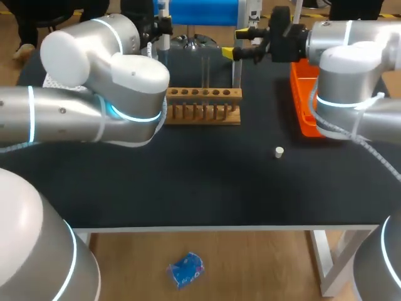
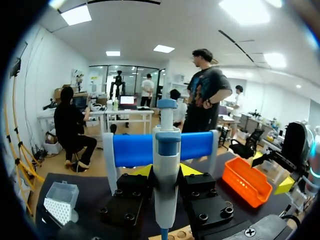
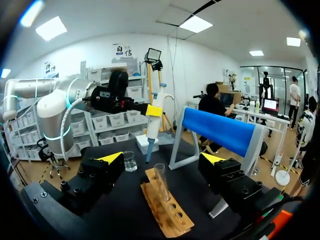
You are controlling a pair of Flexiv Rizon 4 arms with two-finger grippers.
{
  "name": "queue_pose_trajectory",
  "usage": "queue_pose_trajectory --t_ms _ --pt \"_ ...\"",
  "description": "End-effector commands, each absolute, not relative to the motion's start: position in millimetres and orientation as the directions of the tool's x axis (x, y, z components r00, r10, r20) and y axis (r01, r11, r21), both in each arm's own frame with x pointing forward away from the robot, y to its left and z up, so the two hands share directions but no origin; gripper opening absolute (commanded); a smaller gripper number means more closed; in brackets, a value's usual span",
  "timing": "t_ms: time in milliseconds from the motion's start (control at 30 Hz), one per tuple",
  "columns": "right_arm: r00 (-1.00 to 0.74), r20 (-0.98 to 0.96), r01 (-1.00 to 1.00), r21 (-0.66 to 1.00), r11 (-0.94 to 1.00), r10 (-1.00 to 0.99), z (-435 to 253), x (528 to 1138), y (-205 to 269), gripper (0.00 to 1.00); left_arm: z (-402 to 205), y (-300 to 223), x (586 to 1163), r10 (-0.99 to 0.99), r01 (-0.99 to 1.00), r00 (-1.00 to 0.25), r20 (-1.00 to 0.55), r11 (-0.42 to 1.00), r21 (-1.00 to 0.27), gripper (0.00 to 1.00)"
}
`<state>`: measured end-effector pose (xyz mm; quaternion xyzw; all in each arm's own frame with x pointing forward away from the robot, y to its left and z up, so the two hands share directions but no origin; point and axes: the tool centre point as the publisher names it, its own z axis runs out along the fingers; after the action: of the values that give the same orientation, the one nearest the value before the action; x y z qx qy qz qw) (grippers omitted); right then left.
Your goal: Invert the test tube, pick up the pipette, mount the tip to pipette, aspirate from beaker and dispense into the tube, eject the tip, return the pipette, and cap with the stopper.
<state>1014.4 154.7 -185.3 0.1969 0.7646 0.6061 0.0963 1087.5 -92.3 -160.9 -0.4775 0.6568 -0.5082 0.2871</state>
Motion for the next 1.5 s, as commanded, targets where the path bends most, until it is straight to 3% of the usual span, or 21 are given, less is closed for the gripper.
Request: queue_pose_trajectory --t_ms 33,467,1500 --pt "-0.911 0.097 0.194 0.959 0.207 0.402 -186 1033 168 1.00 -160 -96 1100 -0.948 -0.362 -0.305 0.090 0.028 -0.932 0.00" --pt "-0.918 0.103 0.203 0.952 0.230 0.384 -190 1059 184 1.00 -162 -80 1133 -0.976 -0.422 -0.205 0.072 0.021 -0.906 0.00" --pt "-0.918 0.086 0.199 0.945 0.260 0.388 -188 1073 197 1.00 -171 -73 1159 -0.988 -0.491 -0.152 0.025 0.054 -0.869 0.00"
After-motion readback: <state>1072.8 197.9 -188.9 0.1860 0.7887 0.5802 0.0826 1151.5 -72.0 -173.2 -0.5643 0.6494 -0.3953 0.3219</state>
